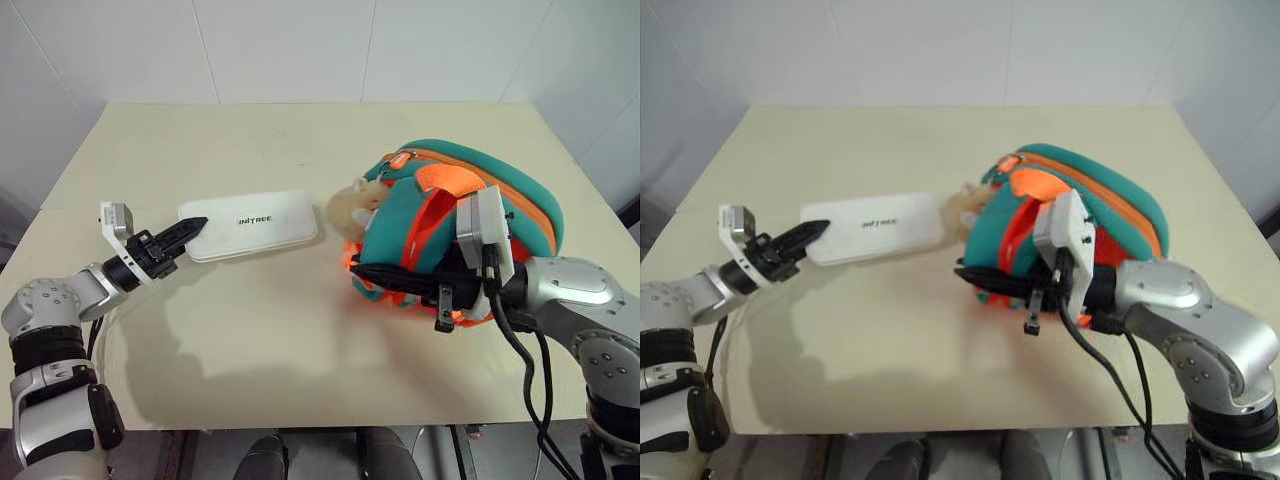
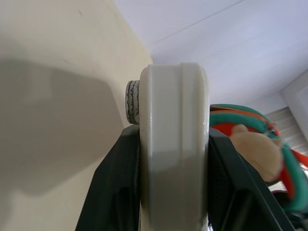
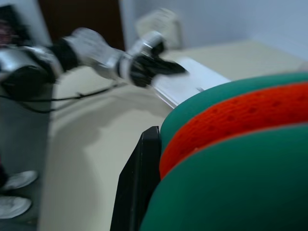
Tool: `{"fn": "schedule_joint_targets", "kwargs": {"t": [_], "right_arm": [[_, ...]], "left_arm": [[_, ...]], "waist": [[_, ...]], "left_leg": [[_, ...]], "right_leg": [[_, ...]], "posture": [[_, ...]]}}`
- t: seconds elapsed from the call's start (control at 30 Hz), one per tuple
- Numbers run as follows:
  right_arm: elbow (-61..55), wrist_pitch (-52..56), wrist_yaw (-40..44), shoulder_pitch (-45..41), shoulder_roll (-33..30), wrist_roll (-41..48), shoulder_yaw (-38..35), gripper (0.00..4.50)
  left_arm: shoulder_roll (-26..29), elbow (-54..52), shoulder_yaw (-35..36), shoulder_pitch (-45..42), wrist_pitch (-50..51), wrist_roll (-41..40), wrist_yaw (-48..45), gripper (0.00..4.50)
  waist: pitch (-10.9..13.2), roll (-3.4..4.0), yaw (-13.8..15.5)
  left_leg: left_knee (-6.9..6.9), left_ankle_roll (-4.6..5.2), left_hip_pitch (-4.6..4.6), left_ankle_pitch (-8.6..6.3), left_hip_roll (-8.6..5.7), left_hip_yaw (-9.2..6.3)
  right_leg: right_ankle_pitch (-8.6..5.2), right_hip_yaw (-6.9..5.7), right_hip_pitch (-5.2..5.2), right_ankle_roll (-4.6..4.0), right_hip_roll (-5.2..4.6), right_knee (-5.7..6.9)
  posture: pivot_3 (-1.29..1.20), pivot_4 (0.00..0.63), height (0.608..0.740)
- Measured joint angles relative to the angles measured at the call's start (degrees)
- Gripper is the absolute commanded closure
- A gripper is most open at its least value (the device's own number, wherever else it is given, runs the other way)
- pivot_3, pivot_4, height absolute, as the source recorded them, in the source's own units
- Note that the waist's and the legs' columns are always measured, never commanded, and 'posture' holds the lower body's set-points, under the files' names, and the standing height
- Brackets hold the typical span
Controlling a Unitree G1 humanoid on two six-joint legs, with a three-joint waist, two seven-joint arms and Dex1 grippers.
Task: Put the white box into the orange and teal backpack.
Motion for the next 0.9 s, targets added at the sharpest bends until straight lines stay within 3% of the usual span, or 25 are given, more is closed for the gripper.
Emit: {"fn": "schedule_joint_targets", "kwargs": {"t": [0.47,0.67,0.9], "right_arm": [[-1.5,-1.9,17.8,0.3,-11.0,6.4,-0.4,3.96],[-1.8,-6.4,25.0,5.6,-12.5,2.8,-0.4,3.96],[1.4,-11.1,29.8,8.7,-12.4,-2.8,1.4,3.96]], "left_arm": [[6.0,2.6,-1.9,-1.1,-1.4,2.8,-8.7,3.18],[8.9,0.8,-3.8,-1.1,-1.3,3.4,-13.4,3.18],[12.3,-10.7,-3.4,-1.0,-1.4,1.8,-18.3,3.18]], "waist": [[0.1,-0.14,0.1],[0.1,-0.19,0.1],[0.1,-0.26,0.1]], "left_leg": [[0.04,0.16,-0.11,-0.13,-0.02,0.08],[0.09,0.17,-0.12,-0.14,-0.01,0.11],[0.28,0.15,-0.12,-0.15,-0.01,0.11]], "right_leg": [[0.02,-0.04,0.0,0.06,-0.04,-0.06],[0.03,-0.05,0.0,0.07,-0.04,-0.02],[0.03,-0.03,0.01,0.07,-0.05,-0.01]], "posture": [[0.0,0.15,0.74],[0.0,0.15,0.74],[0.0,0.15,0.74]]}}
